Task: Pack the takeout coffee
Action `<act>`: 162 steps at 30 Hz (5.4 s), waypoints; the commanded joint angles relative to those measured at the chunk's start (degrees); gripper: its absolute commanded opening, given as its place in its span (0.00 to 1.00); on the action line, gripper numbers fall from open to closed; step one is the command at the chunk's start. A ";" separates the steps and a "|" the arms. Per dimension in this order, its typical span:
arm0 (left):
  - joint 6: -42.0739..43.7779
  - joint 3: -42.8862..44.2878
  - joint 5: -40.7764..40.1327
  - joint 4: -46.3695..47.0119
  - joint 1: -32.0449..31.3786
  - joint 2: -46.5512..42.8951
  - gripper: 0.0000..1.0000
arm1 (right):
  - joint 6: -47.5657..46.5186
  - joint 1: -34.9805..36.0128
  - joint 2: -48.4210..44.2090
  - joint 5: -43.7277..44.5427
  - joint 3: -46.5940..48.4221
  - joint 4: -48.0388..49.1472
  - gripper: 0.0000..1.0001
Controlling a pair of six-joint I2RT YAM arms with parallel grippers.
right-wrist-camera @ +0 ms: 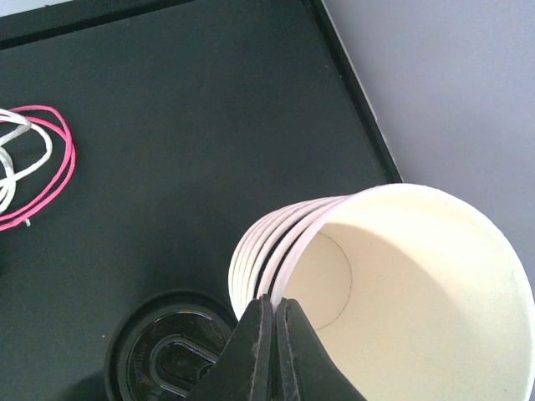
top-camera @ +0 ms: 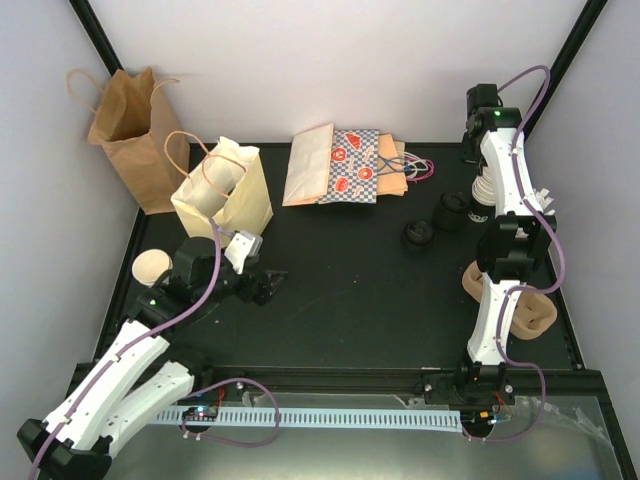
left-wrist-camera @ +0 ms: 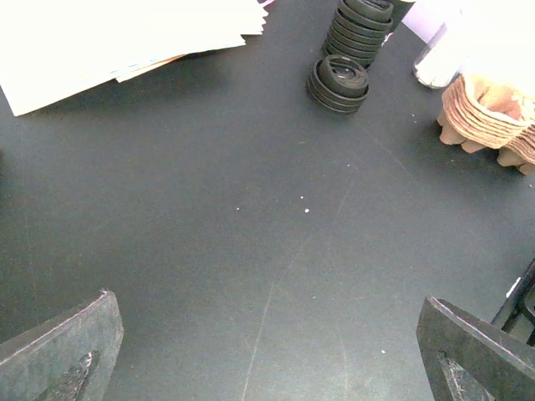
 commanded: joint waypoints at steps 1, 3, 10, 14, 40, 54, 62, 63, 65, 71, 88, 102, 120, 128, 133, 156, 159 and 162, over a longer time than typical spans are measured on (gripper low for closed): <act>0.95 0.29 -0.74 0.96 -0.46 -0.18 0.99 | -0.84 -0.32 -2.48 0.07 0.57 -0.78 0.01; 0.95 0.28 -0.90 0.93 -0.62 -0.31 0.99 | -0.71 -0.30 -2.58 0.80 1.26 -1.56 0.01; 0.95 0.26 -0.93 0.95 -0.81 -0.48 0.99 | -0.59 -0.22 -3.01 0.44 3.72 -3.59 0.01; 0.96 0.28 -0.96 0.96 -0.89 -0.75 0.99 | -0.66 -0.25 -2.78 -0.31 5.81 -4.97 0.01; 1.04 0.07 -1.40 0.85 -1.77 -2.68 0.99 | -2.24 3.60 -18.10 -1.63 13.71 -7.55 0.06; 1.13 0.03 -1.63 0.94 -2.20 -3.02 0.99 | -3.75 25.88 -40.91 -12.21 -14.95 6.15 0.01; 1.21 0.02 -1.67 0.94 -2.37 -2.80 0.99 | 1.30 38.27 -50.14 -12.08 -39.73 11.38 0.01; 1.21 0.03 -1.63 0.94 -2.44 -2.79 0.99 | 1.87 40.13 -50.84 -11.71 -42.11 11.83 0.01; 1.21 -0.02 -1.67 1.00 -2.49 -2.96 0.99 | 3.10 42.56 -52.32 -11.12 -46.59 12.77 0.01; 1.21 -0.09 -1.98 1.05 -2.64 -2.69 0.99 | 2.52 48.44 -54.99 -13.58 -54.20 15.76 0.01; 0.74 -0.15 -4.11 0.67 -4.57 -2.57 0.99 | 3.05 59.49 -46.23 -5.16 -59.50 14.77 0.01; 0.95 -0.29 -3.39 0.85 -4.70 -2.53 0.99 | 5.59 63.06 -39.02 -0.83 -61.85 17.18 0.02; 0.95 -0.24 -3.68 0.86 -4.86 -2.54 0.99 | 7.21 63.77 -39.38 1.00 -64.64 20.46 0.21; 1.04 -0.31 -3.43 0.87 -4.95 -2.19 0.99 | 6.89 63.69 -44.53 3.11 -62.82 19.61 0.47; 0.96 -0.24 -3.86 0.90 -4.92 -2.59 0.99 | 7.50 62.00 -45.47 5.93 -61.77 18.60 0.81; 1.04 -0.50 -4.04 0.94 -5.66 -2.38 0.99 | 7.73 30.48 -45.94 -3.47 -58.04 16.97 1.00; 1.04 -0.56 -4.05 0.93 -5.80 -2.36 0.99 | 8.20 25.47 -45.19 -5.72 -57.20 16.86 1.00; 1.04 -0.59 -4.00 1.03 -5.91 -2.31 0.99 | 8.90 20.17 -43.91 -8.68 -56.05 17.13 1.00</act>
